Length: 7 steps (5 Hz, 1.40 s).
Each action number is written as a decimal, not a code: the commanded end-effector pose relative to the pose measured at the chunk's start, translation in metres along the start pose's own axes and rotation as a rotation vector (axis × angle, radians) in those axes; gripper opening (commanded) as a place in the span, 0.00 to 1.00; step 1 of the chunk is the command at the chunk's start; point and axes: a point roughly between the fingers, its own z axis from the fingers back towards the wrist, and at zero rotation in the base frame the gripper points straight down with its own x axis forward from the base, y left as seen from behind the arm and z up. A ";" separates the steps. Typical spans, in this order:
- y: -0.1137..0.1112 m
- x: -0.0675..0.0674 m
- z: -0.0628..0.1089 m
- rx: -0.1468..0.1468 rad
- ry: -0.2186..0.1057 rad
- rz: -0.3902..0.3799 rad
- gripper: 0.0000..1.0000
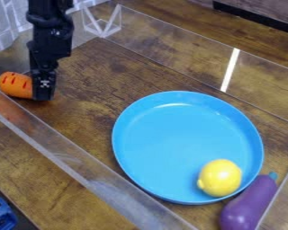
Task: Put the carrot on the blue tray
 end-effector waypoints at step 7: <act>0.024 -0.001 -0.014 0.086 -0.020 0.039 1.00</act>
